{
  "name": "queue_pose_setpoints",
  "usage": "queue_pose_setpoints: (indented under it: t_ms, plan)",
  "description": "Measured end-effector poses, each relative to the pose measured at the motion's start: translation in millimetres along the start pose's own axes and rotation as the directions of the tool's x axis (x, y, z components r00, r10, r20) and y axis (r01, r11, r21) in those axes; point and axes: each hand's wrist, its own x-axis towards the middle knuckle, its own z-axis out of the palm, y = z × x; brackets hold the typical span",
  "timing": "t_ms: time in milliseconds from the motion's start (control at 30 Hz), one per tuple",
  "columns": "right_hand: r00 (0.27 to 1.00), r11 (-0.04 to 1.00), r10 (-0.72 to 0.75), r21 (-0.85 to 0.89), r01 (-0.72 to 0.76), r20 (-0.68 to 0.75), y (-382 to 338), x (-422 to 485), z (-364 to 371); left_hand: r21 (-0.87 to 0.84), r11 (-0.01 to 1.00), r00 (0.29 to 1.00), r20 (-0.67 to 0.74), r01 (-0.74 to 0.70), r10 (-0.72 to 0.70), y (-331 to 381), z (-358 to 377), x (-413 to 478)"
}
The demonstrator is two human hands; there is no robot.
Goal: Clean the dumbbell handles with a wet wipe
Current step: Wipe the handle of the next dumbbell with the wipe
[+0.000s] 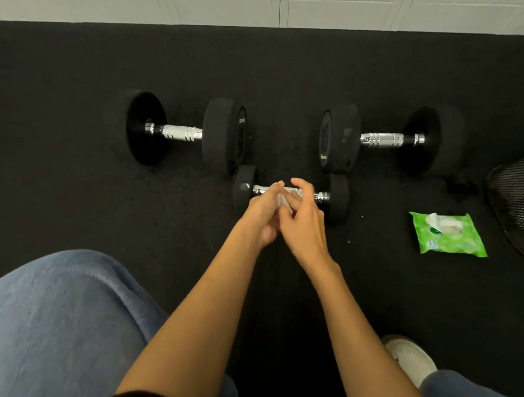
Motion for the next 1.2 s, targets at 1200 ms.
queue_pose_setpoints:
  t_ms: [1200]
  plan:
    - [0.926,0.913,0.273,0.373,-0.164,-0.261,57.1,55.3,-54.1,0.896,-0.158,0.874,0.44,-0.414,0.206,42.7,41.6,83.8]
